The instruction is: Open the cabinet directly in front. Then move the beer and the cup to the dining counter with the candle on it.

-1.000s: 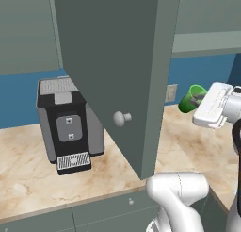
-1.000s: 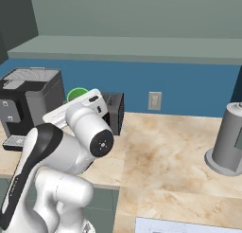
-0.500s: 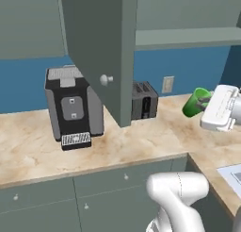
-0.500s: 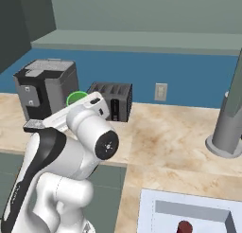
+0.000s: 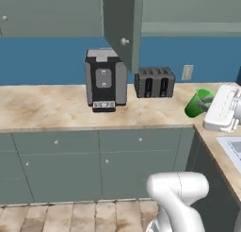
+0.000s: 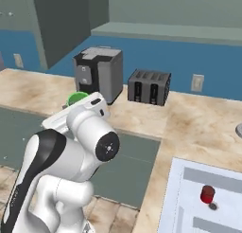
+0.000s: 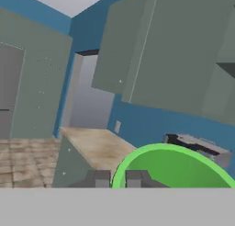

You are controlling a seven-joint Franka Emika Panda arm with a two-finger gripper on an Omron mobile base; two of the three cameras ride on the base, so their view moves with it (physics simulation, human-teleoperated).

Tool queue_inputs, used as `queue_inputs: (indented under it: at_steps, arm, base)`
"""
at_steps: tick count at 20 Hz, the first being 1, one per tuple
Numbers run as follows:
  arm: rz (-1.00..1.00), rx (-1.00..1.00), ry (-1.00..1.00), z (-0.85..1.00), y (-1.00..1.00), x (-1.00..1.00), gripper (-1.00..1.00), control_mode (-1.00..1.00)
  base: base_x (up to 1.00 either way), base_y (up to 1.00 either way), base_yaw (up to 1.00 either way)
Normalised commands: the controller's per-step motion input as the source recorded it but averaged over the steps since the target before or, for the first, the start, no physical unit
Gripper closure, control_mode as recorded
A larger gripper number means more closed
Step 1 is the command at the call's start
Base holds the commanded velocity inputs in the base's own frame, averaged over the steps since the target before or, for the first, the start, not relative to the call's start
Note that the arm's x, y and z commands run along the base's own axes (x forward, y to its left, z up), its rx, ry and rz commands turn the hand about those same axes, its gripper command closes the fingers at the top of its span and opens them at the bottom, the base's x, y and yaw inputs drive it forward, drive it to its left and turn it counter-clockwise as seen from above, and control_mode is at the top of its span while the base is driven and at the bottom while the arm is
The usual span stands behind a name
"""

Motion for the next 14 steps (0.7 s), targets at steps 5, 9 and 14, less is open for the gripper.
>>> queue_inputs:
  at_steps: [5, 9, 14]
  arm:
    - [0.0, 0.0, 0.0, 0.0, 0.0, 0.0, 1.0, 1.0]
    - [0.0, 0.0, 0.0, 0.0, 0.0, 0.0, 1.0, 1.0]
    - [0.0, 0.0, 0.0, 0.0, 0.0, 0.0, 1.0, 1.0]
  base:
    - [-0.63, 0.56, 0.59]
    - [-0.55, 0.56, 0.7]
    - [-0.38, 0.73, 0.74]
